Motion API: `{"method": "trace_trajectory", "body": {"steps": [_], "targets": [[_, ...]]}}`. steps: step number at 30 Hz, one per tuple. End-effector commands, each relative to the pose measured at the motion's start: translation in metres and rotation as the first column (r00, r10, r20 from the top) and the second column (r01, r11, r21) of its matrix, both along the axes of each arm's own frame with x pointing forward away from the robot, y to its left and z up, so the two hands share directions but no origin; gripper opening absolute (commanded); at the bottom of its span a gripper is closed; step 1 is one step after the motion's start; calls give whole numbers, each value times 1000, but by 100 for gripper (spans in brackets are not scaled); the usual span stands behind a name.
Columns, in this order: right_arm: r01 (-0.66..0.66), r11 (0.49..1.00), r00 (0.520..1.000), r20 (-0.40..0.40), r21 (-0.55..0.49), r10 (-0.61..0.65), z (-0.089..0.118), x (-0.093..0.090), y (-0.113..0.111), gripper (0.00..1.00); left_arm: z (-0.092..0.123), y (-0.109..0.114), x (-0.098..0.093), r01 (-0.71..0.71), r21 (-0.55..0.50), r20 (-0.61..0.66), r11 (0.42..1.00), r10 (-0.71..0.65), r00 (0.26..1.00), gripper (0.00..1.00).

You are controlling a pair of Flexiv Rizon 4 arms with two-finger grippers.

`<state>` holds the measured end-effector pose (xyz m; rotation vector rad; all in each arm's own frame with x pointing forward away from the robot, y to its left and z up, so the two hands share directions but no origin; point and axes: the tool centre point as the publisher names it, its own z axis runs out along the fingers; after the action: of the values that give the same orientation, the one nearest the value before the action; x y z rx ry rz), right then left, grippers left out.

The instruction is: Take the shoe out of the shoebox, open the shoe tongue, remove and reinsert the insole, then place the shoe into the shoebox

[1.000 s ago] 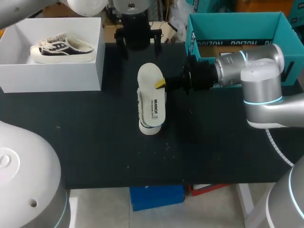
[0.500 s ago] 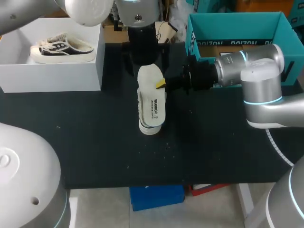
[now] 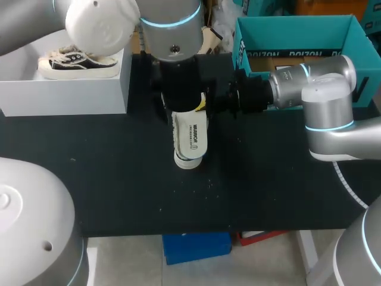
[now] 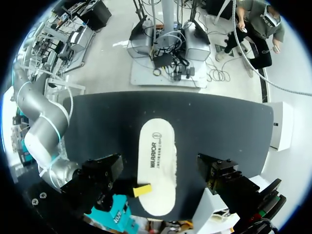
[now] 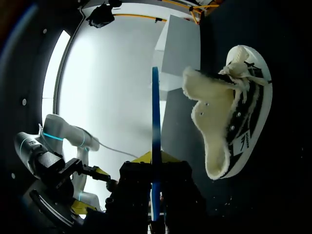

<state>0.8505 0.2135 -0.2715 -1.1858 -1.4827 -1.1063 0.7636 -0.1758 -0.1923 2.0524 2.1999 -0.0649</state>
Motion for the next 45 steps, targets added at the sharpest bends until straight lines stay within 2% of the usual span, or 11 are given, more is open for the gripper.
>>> {"method": "trace_trajectory", "body": {"steps": [1,4,5,8,13,16,34,38,40,42,45], "targets": [[2,1000,1000,0,0,-2,-1,0,1,0,0,10,-15,-15,-69,59,998,19,998,100],[2,1000,1000,0,0,-2,-1,0,1,0,5,15,-22,15,-292,76,956,7,997,100],[2,1000,1000,0,0,-2,-1,0,1,0,9,18,-26,42,-411,75,911,-12,997,100],[2,1000,1000,0,0,-2,-1,0,1,0,13,21,-34,122,-606,102,786,-75,992,100],[2,1000,1000,0,0,-2,-1,0,1,0,19,27,-43,198,-764,147,614,-133,980,100],[2,1000,1000,0,0,-2,-1,0,1,0,21,35,-47,237,-851,173,469,-177,969,100],[2,1000,1000,0,0,-2,-1,0,1,0,21,35,-47,237,-851,173,469,-177,969,100],[2,1000,1000,0,0,-2,-1,0,1,0,10,39,-48,238,-941,204,241,-158,966,100],[2,1000,1000,0,0,-2,-1,0,1,0,7,43,-48,253,-939,229,233,-124,965,100],[2,1000,1000,0,0,-2,-1,0,1,0,6,48,-48,234,-963,219,131,-115,969,100],[2,1000,1000,0,0,-2,-1,0,1,0,6,48,-48,234,-963,219,131,-115,969,100]]}}
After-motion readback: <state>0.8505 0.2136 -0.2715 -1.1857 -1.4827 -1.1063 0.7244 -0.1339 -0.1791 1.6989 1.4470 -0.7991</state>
